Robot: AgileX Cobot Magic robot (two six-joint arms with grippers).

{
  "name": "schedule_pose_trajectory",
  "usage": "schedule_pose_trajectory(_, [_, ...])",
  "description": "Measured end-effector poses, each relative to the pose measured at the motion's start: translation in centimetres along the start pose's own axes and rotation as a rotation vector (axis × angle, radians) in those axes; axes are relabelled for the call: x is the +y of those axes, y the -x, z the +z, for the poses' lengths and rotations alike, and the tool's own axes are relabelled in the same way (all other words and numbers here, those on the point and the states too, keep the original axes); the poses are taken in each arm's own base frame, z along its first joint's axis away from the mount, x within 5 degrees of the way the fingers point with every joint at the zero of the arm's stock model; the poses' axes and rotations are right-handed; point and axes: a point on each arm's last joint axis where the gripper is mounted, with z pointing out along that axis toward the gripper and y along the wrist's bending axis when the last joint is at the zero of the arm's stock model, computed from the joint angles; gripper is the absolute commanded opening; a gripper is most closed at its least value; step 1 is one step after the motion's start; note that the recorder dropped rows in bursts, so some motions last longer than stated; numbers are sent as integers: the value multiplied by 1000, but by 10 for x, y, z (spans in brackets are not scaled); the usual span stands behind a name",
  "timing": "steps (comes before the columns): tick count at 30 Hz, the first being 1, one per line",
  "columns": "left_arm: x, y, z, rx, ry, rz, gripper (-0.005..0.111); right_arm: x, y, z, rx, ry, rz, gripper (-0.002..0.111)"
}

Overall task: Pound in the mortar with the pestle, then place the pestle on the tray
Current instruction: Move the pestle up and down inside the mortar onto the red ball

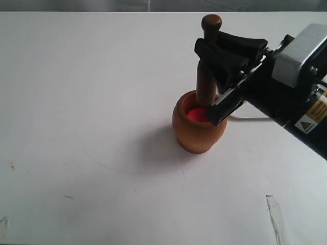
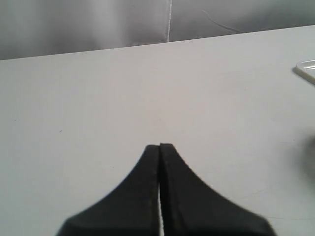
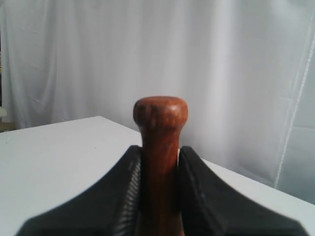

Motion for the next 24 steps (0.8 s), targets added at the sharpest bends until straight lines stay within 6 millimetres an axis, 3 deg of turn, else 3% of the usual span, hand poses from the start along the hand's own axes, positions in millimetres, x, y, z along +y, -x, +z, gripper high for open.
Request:
schedule_pose_trajectory(6, [0,0,0,0,0,0,0,1,-14,-1,41,4,6,0])
schedule_pose_trajectory(16, [0,0,0,0,0,0,0,-4,-77,11,193,-25,62,0])
schedule_pose_trajectory(24, [0,0,0,0,0,0,0,-7,-83,20,184,-40,65,0])
